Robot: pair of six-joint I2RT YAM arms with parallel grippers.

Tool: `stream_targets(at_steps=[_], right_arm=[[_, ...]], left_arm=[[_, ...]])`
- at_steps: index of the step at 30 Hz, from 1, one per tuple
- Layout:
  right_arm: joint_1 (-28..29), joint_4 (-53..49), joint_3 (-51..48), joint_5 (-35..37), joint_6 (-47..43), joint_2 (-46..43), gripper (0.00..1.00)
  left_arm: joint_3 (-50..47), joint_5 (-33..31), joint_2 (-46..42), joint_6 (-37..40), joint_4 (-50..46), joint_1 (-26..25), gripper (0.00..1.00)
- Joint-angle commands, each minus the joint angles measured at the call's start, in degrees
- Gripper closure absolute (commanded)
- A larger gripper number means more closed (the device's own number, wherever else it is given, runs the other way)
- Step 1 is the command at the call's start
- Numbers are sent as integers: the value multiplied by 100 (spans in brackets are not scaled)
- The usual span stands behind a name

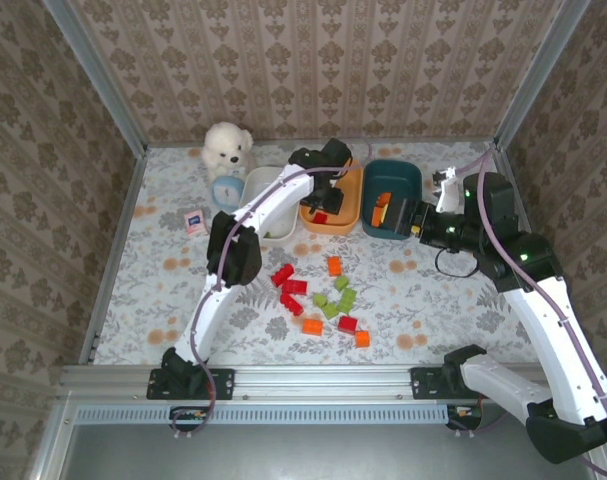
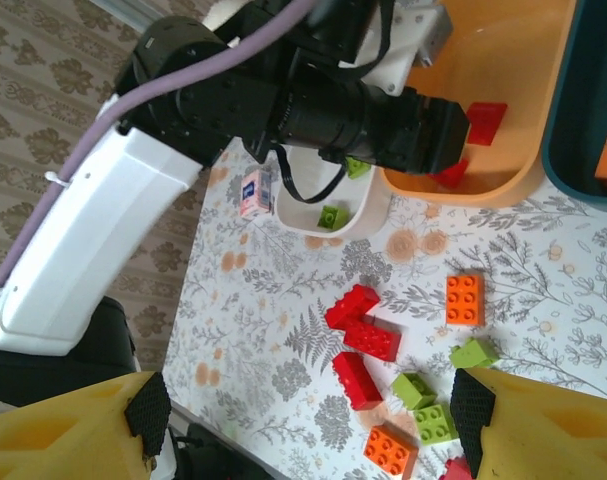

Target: Sort the legos into containers by color

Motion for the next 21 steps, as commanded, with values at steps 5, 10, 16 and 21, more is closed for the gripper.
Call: stream_targets(at_steps=[5, 10, 16, 21], right_arm=[[269, -616, 252, 438, -507, 148, 24], [690, -829, 410, 797, -713, 228, 25], [1709, -970, 448, 1491, -833, 442, 26], [2764, -912, 150, 1981, -921, 678, 26]], left_arm=[[26, 145, -1068, -587, 91, 17, 40], [-1744, 443, -2674, -1279, 1463, 298, 38], [-3908, 525, -4573, -1819, 2446, 676, 36], [-5583, 393, -6127, -1904, 2749, 775, 33]])
